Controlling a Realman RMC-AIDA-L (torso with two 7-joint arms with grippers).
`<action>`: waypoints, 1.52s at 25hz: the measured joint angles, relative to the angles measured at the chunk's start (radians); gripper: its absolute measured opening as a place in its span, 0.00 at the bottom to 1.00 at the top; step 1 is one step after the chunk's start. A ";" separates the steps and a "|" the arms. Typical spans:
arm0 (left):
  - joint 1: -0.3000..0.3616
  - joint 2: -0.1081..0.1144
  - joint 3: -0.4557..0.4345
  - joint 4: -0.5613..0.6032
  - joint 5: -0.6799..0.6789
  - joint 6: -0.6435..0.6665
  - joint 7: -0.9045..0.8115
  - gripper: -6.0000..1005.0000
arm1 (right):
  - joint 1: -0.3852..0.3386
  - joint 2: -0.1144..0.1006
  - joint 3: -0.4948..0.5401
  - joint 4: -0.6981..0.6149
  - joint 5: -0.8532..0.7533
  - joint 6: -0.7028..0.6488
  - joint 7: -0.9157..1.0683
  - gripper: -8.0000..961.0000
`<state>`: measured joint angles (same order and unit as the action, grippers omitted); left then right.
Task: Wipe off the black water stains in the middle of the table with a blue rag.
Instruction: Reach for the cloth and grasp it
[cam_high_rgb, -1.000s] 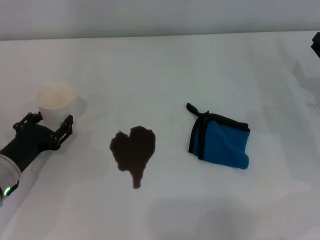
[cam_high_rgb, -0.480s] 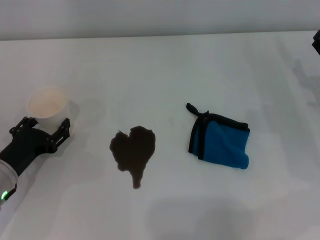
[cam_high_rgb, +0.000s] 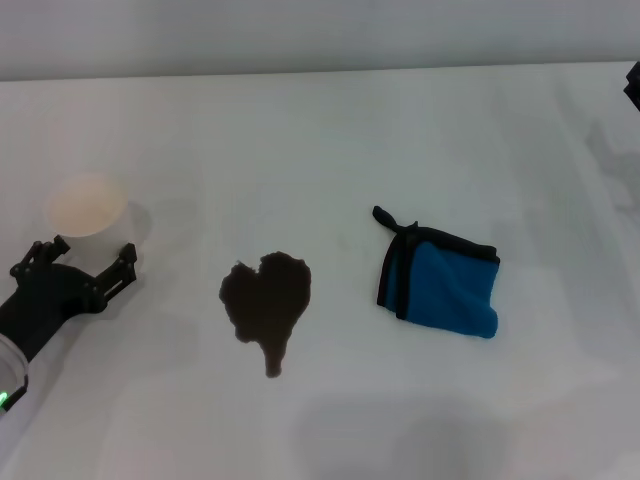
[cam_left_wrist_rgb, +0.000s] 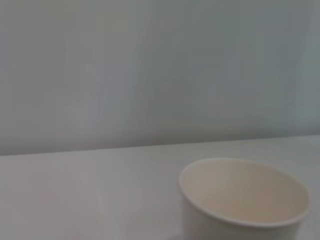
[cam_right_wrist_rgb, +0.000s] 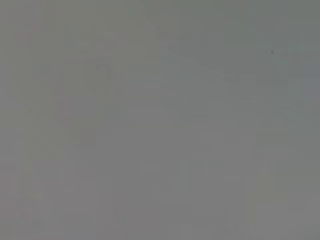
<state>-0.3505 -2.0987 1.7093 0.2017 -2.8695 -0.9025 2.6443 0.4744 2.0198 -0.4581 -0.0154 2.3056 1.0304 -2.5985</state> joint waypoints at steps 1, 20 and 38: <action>0.011 0.000 0.005 0.001 0.000 -0.017 0.000 0.89 | 0.000 0.000 0.000 0.000 0.000 0.000 0.000 0.89; 0.213 0.002 -0.009 0.022 -0.059 -0.300 -0.055 0.89 | -0.005 -0.001 0.001 0.000 0.002 0.055 0.011 0.89; 0.164 0.016 -0.272 -0.052 -0.059 -0.425 -0.209 0.89 | -0.060 -0.049 -0.513 -0.786 -0.867 0.037 1.155 0.89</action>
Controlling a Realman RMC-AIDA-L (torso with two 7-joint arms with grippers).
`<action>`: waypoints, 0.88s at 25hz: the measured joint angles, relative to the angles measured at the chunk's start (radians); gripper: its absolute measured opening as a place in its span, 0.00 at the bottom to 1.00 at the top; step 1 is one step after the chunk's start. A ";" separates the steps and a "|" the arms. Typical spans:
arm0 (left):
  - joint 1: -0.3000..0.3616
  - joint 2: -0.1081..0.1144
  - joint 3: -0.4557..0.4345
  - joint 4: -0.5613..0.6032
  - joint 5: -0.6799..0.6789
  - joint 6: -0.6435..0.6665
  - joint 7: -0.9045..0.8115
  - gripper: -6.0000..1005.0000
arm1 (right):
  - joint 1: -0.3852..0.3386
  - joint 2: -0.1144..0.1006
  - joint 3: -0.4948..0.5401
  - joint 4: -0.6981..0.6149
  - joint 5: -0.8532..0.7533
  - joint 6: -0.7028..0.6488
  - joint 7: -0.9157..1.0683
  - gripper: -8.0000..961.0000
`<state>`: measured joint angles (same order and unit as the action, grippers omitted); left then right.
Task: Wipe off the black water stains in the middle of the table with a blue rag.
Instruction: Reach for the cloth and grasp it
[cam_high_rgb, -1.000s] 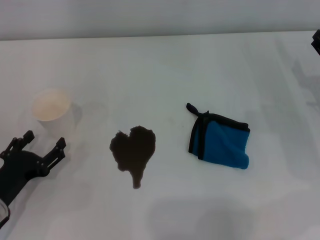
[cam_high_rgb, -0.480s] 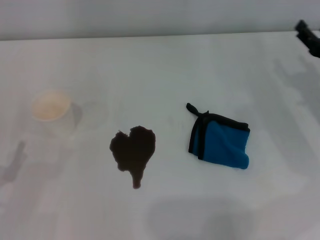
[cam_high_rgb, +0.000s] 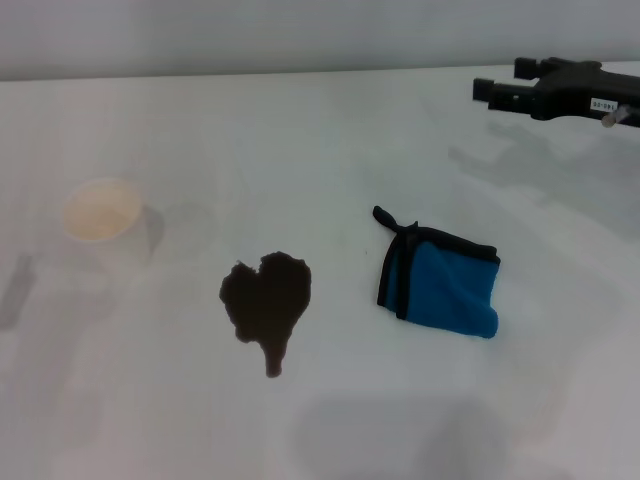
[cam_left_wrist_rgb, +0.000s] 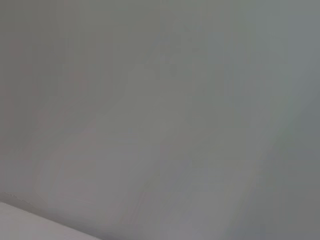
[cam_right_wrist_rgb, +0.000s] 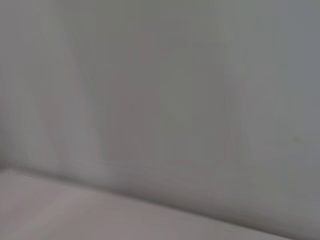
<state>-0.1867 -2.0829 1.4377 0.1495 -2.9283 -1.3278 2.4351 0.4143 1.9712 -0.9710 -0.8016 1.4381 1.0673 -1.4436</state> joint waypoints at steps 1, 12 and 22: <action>-0.009 0.000 -0.001 -0.001 0.000 0.010 0.002 0.89 | 0.001 0.003 -0.001 -0.085 -0.105 0.025 0.094 0.89; -0.096 -0.005 -0.052 -0.050 0.000 0.106 -0.001 0.89 | 0.001 0.038 -0.233 -0.737 -0.637 0.330 0.729 0.88; -0.114 -0.005 -0.080 -0.050 0.000 0.152 0.002 0.89 | 0.052 0.042 -0.523 -0.732 -0.842 0.358 1.037 0.88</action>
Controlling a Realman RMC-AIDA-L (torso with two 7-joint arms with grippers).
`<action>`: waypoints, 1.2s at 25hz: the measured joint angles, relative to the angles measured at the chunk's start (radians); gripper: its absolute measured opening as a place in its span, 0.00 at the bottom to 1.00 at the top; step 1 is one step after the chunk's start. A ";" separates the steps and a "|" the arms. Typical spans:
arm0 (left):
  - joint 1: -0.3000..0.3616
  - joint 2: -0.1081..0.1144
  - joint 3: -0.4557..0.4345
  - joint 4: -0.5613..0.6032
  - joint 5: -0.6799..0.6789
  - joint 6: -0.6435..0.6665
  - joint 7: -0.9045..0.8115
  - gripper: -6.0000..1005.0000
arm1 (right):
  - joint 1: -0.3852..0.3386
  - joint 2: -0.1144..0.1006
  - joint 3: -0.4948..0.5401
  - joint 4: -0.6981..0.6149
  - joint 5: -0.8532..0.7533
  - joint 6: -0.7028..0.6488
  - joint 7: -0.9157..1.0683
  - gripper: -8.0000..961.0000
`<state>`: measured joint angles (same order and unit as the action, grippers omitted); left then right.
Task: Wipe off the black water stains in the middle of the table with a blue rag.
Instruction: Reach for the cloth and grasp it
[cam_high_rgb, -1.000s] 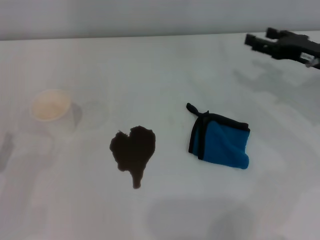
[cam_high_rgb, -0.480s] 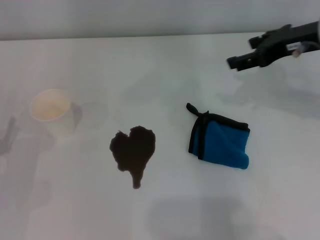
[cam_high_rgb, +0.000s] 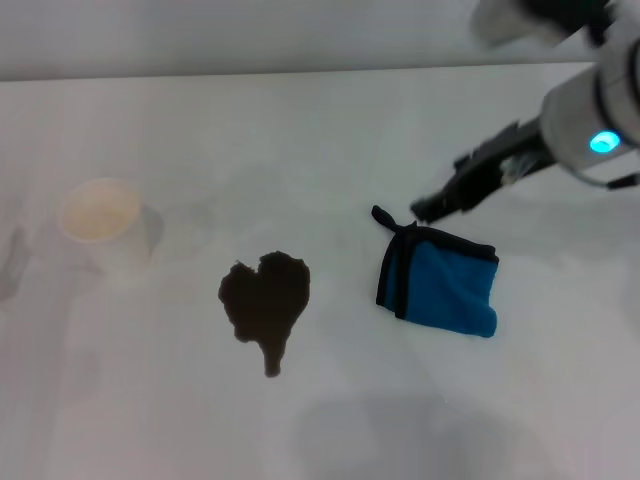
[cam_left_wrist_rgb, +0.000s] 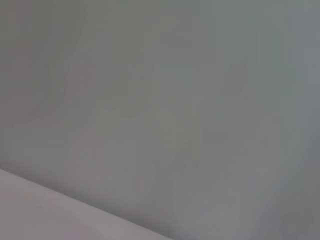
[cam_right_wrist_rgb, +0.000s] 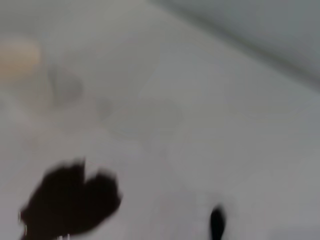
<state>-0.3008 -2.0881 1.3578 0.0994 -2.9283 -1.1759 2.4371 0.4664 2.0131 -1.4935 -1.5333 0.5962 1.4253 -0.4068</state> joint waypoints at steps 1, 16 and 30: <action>-0.003 0.001 0.000 0.000 0.000 0.008 -0.001 0.89 | 0.017 0.001 -0.040 0.035 -0.019 -0.002 0.022 0.88; -0.023 -0.001 0.007 -0.001 0.000 0.047 -0.002 0.89 | 0.143 0.005 -0.207 0.299 -0.077 -0.048 0.130 0.88; -0.029 -0.003 0.009 -0.001 0.000 0.047 -0.003 0.89 | 0.148 0.008 -0.203 0.376 -0.115 -0.069 0.131 0.87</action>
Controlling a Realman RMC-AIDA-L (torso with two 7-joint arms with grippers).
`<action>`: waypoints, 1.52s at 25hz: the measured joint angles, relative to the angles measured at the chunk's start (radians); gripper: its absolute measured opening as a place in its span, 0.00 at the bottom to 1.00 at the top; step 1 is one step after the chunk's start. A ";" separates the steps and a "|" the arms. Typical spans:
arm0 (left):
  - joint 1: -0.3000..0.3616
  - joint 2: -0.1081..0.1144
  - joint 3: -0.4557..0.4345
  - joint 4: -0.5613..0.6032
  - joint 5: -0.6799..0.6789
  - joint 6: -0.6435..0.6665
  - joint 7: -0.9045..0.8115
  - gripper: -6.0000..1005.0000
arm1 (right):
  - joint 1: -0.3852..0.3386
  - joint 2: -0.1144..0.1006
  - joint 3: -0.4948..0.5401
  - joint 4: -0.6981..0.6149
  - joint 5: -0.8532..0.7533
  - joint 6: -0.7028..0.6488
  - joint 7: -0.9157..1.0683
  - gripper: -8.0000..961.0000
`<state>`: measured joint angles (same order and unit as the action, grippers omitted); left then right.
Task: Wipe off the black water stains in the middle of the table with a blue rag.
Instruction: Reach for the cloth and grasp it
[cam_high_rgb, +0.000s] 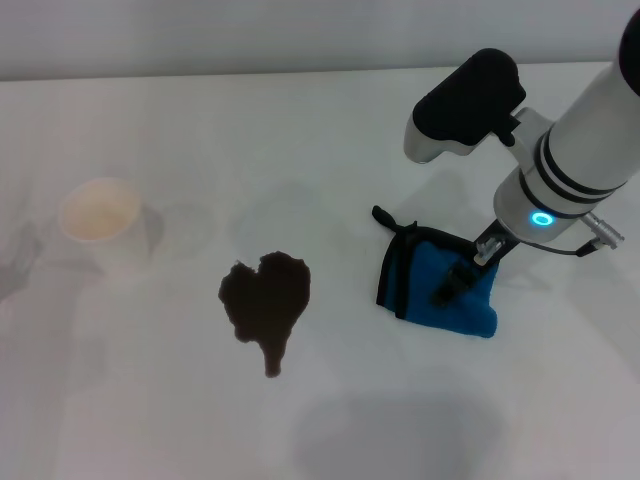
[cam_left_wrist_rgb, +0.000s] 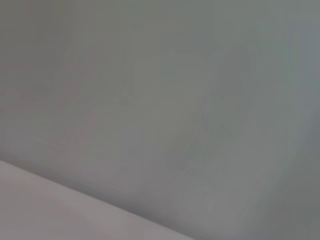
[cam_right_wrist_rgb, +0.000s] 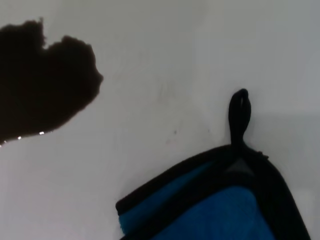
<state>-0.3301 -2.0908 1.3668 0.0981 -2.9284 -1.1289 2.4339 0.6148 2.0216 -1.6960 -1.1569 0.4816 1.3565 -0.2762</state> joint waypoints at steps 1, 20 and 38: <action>-0.001 0.000 0.000 0.000 0.000 0.000 0.000 0.89 | 0.006 0.000 -0.001 0.010 0.000 0.000 -0.001 0.86; -0.011 0.000 0.000 0.000 0.000 0.000 -0.001 0.89 | 0.061 0.000 -0.011 0.068 0.005 -0.002 -0.003 0.66; -0.004 0.000 -0.001 0.000 0.000 0.000 -0.001 0.89 | 0.055 0.002 -0.040 0.069 0.008 -0.010 -0.008 0.31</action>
<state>-0.3344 -2.0906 1.3660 0.0981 -2.9284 -1.1290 2.4328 0.6693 2.0235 -1.7365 -1.0882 0.4897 1.3461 -0.2843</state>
